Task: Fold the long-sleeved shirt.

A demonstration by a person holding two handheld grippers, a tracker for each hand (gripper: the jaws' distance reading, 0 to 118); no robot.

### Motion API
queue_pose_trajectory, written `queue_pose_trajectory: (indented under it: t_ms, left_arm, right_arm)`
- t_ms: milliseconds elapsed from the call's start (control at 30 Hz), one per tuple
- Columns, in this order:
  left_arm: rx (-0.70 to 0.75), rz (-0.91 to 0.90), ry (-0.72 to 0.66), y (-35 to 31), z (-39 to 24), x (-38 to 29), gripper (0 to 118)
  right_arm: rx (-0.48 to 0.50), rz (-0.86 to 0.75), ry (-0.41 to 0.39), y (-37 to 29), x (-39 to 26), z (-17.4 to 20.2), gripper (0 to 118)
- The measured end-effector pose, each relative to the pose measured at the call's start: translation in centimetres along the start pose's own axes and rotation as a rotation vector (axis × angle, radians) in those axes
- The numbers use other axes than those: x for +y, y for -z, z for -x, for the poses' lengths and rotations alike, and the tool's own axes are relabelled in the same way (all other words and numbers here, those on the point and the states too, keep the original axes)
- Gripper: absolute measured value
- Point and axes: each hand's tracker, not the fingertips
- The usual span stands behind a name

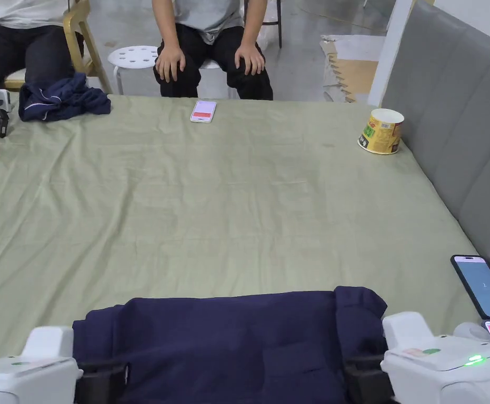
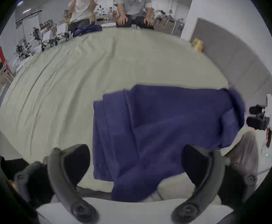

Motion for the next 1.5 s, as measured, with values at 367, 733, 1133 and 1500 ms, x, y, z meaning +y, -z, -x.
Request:
queue_pose_trajectory:
  t_ms: [367,733,1133,1500]
  left_arm:
    - [-0.079,-0.128,-0.128,-5.3,1.3,2.2,11]
    - [-0.355,0.096,-0.516,2.9,13.0,-0.4,106]
    - [-0.819,0.127,-0.72,9.1,7.6,-2.3,111]
    - [-0.416,0.154,-0.446,9.1,7.5,1.0,16]
  right_arm:
    - [0.025,-0.162,0.006,-4.5,3.1,1.4,0]
    - [0.08,-0.119,0.0,-4.4,1.3,3.3,0]
    - [0.069,-0.112,0.012,-5.0,0.5,3.7,0]
    - [0.053,-0.13,0.025,-6.0,0.4,2.6,0]
